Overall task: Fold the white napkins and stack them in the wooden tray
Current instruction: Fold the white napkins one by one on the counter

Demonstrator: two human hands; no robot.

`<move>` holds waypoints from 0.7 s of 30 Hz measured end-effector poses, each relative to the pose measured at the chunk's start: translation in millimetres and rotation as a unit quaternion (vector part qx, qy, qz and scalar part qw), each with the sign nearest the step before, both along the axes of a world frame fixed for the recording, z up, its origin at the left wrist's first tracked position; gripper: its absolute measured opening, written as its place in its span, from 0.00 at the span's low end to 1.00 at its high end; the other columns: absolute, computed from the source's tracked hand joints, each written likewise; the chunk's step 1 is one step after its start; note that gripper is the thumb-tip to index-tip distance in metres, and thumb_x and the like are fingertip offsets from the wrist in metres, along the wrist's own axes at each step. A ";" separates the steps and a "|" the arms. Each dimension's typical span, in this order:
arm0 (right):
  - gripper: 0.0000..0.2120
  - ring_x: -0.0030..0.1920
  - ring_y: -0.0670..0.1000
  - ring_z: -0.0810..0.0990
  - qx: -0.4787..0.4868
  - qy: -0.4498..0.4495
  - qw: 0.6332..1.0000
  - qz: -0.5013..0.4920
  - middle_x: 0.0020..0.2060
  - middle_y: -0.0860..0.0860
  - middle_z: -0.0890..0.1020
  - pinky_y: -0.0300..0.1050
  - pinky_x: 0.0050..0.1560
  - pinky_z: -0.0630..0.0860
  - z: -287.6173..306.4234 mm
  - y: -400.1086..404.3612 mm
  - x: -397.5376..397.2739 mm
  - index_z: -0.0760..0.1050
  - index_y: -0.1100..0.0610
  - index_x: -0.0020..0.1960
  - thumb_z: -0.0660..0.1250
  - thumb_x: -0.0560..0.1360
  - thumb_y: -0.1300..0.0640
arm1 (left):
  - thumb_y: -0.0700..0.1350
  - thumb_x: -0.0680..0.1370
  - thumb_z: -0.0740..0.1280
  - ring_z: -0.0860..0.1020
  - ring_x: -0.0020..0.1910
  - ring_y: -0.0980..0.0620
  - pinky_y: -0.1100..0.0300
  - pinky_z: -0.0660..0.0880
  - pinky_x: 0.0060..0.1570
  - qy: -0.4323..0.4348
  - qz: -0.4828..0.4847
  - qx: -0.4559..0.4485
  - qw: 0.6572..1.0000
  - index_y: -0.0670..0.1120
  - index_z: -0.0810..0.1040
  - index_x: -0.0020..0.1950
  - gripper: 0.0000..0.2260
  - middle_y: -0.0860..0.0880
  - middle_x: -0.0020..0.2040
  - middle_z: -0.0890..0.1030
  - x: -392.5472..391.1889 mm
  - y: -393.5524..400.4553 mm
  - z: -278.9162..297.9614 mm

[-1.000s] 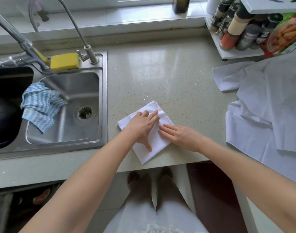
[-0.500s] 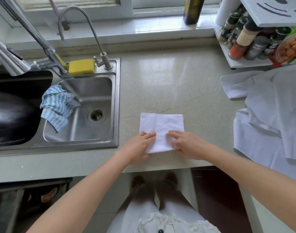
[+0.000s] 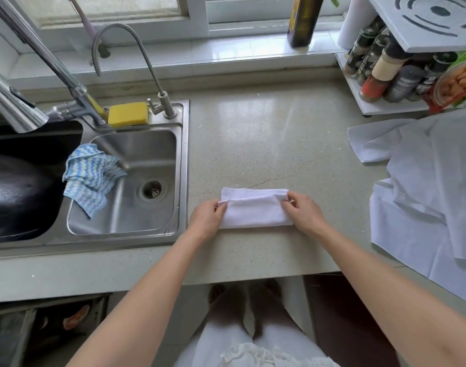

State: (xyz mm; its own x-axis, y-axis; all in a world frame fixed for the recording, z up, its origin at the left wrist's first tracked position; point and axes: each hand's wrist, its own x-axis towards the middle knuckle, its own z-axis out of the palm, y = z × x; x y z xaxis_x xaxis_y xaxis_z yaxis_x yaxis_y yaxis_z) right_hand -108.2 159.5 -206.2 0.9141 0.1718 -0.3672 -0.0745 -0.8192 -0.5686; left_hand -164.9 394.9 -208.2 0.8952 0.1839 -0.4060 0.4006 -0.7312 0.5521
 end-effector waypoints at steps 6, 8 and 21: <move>0.11 0.37 0.56 0.72 -0.063 -0.050 0.995 -0.057 0.33 0.52 0.72 0.47 0.36 0.63 -16.5 15.5 -1.8 0.64 0.55 0.39 0.57 0.80 0.55 | 0.51 0.84 0.50 0.76 0.45 0.40 0.51 0.66 0.42 -0.052 0.014 0.082 0.995 0.39 0.76 0.49 0.21 0.38 0.46 0.79 10.1 -15.5 -6.1; 0.10 0.38 0.56 0.71 -0.062 -0.053 0.994 -0.075 0.35 0.53 0.73 0.47 0.37 0.62 -19.7 17.2 -1.9 0.65 0.56 0.40 0.57 0.80 0.56 | 0.50 0.84 0.50 0.76 0.43 0.41 0.51 0.67 0.41 -0.068 0.035 0.070 0.995 0.39 0.76 0.44 0.21 0.39 0.43 0.79 8.4 -14.7 -6.9; 0.12 0.42 0.59 0.75 -0.126 -0.058 0.988 -0.070 0.45 0.61 0.80 0.47 0.39 0.65 -22.9 21.3 0.8 0.71 0.60 0.53 0.51 0.82 0.55 | 0.45 0.84 0.52 0.76 0.37 0.44 0.56 0.67 0.31 -0.047 -0.064 0.259 0.963 0.42 0.71 0.57 0.10 0.41 0.40 0.79 21.9 -19.3 -17.5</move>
State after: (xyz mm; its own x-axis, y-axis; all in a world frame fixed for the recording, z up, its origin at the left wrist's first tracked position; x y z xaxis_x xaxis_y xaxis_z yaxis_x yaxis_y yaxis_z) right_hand -107.4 180.8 -229.1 0.9607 -0.0424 -0.2743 -0.1433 -0.9222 -0.3593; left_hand -143.0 375.6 -225.8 0.9520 0.2262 -0.2060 0.2555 -0.9583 0.1284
